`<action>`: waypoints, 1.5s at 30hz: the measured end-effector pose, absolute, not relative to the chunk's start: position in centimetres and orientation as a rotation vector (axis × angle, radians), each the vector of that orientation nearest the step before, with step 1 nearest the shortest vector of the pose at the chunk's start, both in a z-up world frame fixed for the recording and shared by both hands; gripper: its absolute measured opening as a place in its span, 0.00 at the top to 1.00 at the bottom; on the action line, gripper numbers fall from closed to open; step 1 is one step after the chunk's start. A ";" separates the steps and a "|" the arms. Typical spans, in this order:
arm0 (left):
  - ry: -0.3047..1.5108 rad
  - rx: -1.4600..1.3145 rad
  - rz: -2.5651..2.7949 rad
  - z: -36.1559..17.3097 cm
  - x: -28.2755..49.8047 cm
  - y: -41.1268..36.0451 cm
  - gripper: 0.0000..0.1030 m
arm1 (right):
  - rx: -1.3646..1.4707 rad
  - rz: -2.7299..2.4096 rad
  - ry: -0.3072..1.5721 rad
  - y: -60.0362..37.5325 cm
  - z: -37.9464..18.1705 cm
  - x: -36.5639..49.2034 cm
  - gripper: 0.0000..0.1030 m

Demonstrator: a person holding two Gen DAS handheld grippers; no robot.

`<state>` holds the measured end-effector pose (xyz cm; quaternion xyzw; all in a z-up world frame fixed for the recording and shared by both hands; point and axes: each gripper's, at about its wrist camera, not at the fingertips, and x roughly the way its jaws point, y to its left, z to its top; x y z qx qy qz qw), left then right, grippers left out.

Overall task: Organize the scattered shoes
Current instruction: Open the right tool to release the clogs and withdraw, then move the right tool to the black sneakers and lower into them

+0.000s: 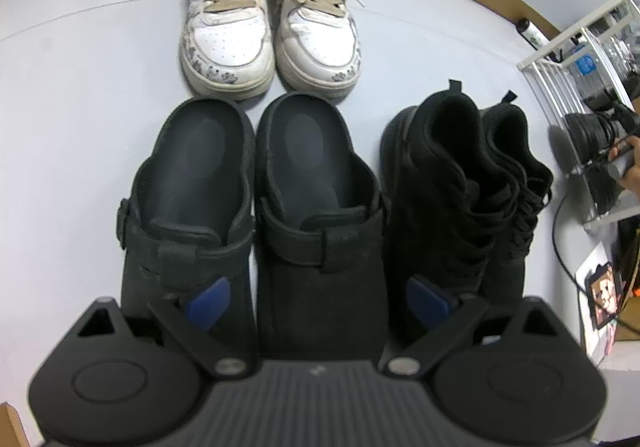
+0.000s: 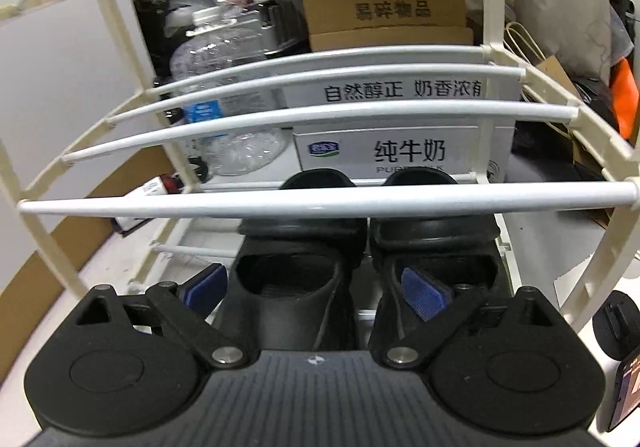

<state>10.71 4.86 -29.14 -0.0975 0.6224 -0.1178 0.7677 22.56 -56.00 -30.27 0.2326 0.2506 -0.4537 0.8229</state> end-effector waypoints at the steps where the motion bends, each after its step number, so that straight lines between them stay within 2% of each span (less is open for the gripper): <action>1: 1.350 -0.212 -0.261 -29.1 10.7 4.8 0.06 | 0.478 -0.942 0.531 -55.7 -30.0 22.6 0.05; 32: 1.330 -0.242 -0.256 -28.9 10.8 5.1 0.06 | 0.414 -0.520 0.603 -46.7 -26.4 11.2 0.03; 45: 1.293 -0.269 -0.250 -28.3 10.7 6.2 0.06 | 0.265 -0.337 0.650 -40.3 -24.3 7.5 0.04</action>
